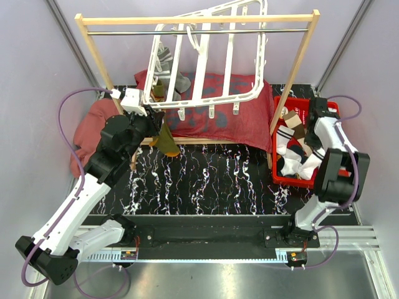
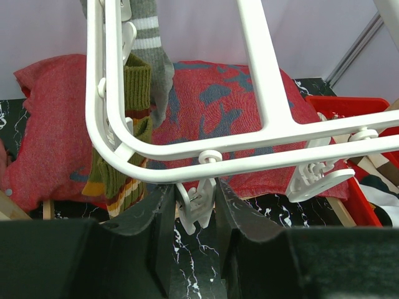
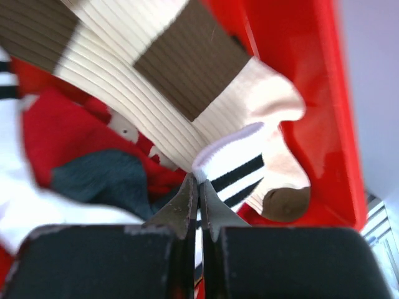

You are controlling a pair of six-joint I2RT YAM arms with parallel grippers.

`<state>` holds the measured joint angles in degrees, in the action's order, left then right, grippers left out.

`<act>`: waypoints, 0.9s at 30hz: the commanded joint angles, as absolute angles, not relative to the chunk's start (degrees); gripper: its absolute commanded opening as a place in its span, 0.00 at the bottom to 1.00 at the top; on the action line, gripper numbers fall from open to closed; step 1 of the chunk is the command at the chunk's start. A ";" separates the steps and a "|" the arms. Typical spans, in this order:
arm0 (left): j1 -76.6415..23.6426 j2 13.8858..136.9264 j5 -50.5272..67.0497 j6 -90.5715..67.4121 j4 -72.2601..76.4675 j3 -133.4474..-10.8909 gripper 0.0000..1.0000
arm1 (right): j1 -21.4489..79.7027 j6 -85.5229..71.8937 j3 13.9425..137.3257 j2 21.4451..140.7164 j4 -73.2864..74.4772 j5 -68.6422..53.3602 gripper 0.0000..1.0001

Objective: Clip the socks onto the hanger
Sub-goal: Pick up the sock from the bin, then clamp the sock onto the hanger.

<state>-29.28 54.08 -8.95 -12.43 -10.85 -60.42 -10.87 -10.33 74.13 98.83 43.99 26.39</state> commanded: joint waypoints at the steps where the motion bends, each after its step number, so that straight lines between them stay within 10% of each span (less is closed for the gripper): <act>1: -28.48 53.61 -7.73 -12.75 -14.85 -61.79 0.00 | -9.06 -9.76 75.50 90.46 42.45 25.40 0.01; 27: -25.66 54.14 -4.75 -17.84 -15.12 -61.96 0.00 | 39.08 -2.90 60.47 47.72 27.25 6.04 0.00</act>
